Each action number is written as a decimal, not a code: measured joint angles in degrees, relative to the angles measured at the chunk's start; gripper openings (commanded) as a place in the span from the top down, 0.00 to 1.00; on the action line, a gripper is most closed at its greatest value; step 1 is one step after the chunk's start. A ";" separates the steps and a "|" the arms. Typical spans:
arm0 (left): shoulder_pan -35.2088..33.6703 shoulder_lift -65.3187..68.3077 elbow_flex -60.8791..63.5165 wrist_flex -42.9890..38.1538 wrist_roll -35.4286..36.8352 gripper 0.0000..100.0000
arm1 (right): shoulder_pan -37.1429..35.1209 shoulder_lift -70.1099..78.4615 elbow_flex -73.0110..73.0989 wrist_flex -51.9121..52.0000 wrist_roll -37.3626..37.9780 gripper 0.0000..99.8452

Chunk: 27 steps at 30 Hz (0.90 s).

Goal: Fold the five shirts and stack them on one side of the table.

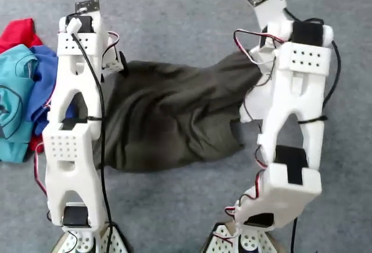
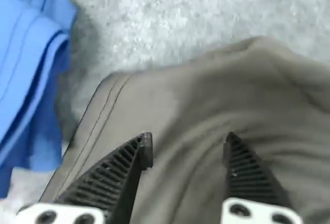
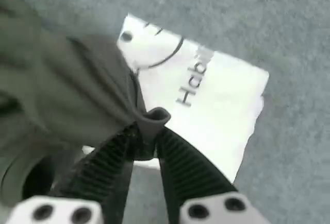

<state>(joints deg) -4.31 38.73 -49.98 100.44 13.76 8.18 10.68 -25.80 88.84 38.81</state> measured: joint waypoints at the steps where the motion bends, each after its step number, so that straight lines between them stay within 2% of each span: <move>1: 0.00 -2.11 2.11 0.00 0.00 0.76 | 0.00 -0.79 0.00 2.46 0.97 0.99; 5: -2.11 -9.93 11.52 0.00 1.85 0.76 | 2.73 -5.10 -0.09 10.64 5.71 0.99; 12: -2.37 -16.70 29.54 -0.26 2.64 0.77 | 9.05 -19.60 11.25 11.96 13.71 0.99; 17: 0.97 -17.14 45.80 -6.59 2.46 0.83 | 9.41 -30.95 22.42 12.04 16.62 0.99; 21: 3.16 -17.14 58.46 -11.69 -1.58 0.97 | 9.41 -37.01 29.27 12.04 16.79 0.99; 27: 3.16 -19.16 68.57 -12.92 -12.57 0.97 | 11.34 -38.95 32.88 12.04 16.79 0.99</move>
<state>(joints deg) -1.14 19.56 18.59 87.52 1.19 19.52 -28.26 7.08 100.88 55.60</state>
